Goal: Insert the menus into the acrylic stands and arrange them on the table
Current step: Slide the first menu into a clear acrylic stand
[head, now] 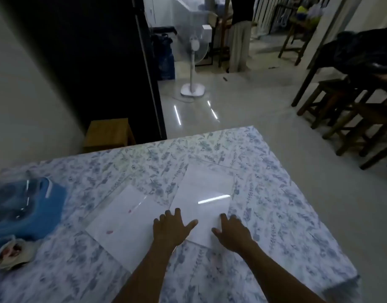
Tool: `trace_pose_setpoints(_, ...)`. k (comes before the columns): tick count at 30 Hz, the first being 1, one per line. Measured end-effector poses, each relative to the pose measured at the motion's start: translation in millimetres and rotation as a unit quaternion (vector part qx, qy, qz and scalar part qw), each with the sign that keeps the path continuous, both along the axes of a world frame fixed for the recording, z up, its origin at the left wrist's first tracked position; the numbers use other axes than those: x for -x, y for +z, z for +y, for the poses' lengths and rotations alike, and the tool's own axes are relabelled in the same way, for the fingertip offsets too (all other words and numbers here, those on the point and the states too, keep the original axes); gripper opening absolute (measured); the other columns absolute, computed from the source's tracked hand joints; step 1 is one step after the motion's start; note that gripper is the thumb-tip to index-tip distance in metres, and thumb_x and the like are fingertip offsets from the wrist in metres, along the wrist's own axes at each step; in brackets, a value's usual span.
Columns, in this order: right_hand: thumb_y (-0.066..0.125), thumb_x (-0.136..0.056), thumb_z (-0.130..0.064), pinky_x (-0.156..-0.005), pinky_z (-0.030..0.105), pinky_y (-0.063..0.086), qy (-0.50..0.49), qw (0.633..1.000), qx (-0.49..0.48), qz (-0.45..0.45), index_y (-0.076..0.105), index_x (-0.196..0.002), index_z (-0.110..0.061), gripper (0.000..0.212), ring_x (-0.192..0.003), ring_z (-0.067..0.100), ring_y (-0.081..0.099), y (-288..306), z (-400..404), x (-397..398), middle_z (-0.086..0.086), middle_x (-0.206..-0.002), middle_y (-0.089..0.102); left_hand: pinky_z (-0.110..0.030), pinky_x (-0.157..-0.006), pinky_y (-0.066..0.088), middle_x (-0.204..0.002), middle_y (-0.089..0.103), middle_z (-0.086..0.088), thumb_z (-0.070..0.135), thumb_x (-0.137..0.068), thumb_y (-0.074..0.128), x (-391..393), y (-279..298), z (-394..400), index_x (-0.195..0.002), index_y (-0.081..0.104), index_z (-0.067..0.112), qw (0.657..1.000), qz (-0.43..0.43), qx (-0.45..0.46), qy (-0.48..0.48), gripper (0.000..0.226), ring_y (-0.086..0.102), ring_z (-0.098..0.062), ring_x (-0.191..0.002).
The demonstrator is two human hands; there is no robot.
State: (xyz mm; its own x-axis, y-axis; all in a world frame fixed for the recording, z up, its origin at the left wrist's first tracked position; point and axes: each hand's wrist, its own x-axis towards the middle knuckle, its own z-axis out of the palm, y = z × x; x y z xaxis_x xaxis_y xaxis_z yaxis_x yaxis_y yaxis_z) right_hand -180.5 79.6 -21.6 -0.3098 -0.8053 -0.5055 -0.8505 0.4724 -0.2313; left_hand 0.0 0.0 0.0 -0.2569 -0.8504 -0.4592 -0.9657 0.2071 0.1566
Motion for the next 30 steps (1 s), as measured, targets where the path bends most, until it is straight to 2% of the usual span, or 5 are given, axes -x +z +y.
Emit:
trace_pose_setpoints(7, 0.052, -0.095, -0.054, -0.100, 0.043, 0.048, -0.075, 0.995, 0.042, -0.043, 0.036, -0.145, -0.016, 0.065, -0.124, 0.035, 0.054, -12.8, -10.7, 3.0, 0.020, -0.137, 0.052, -0.046, -0.104, 0.037, -0.141, 0.038, -0.027, 0.081, -0.079, 0.044, 20.4, -22.4, -2.7, -0.147, 0.029, 0.018, 0.998, 0.013, 0.001, 0.067, 0.094, 0.042, -0.041, -0.127)
trace_pose_setpoints(11, 0.061, -0.092, -0.044, -0.104, 0.043, 0.045, -0.267, 0.938, 0.082, -0.203, 0.042, -0.140, -0.011, 0.061, -0.128, 0.035, 0.052, -2.8, -11.6, 4.3, 0.018, -0.142, 0.052, -0.044, -0.100, 0.041, -0.135, 0.044, -0.025, 0.077, -0.078, 0.051, 18.0, -17.7, -4.3, -0.145, 0.035, 0.017, 0.988, 0.074, -0.007, 0.135, 0.092, 0.046, -0.041, -0.121)
trace_pose_setpoints(14, 0.057, -0.096, -0.032, -0.097, 0.035, 0.044, -0.314, 0.908, 0.097, -0.261, 0.040, -0.145, -0.011, 0.056, -0.127, 0.032, 0.053, 9.9, -1.2, 8.5, 0.016, -0.146, 0.050, -0.045, -0.098, 0.045, -0.130, 0.050, -0.022, 0.072, -0.079, 0.055, 6.3, -12.1, 2.7, -0.143, 0.039, 0.017, 0.979, 0.115, 0.003, 0.168, 0.086, 0.048, -0.039, -0.119)
trace_pose_setpoints(24, 0.059, -0.095, -0.026, -0.084, 0.033, 0.043, -0.355, 0.876, 0.189, -0.267, 0.045, -0.141, -0.010, 0.051, -0.107, 0.027, 0.056, 75.6, 29.0, -2.1, 0.017, -0.136, 0.055, -0.043, -0.092, 0.048, -0.126, 0.055, -0.018, 0.075, -0.078, 0.054, -16.7, 53.2, 40.2, -0.138, 0.044, 0.016, 0.970, 0.160, 0.059, 0.170, 0.085, 0.052, -0.035, -0.117)
trace_pose_setpoints(30, 0.067, -0.090, -0.038, -0.097, 0.046, 0.053, -0.404, 0.835, 0.238, -0.288, 0.054, -0.131, -0.010, 0.052, -0.116, 0.032, 0.058, 104.6, 51.9, 0.1, 0.013, -0.131, 0.057, -0.045, -0.095, 0.049, -0.131, 0.056, -0.018, 0.083, -0.075, 0.045, -24.7, 88.9, 61.6, -0.143, 0.039, 0.016, 0.962, 0.205, 0.080, 0.163, 0.096, 0.054, -0.035, -0.119)
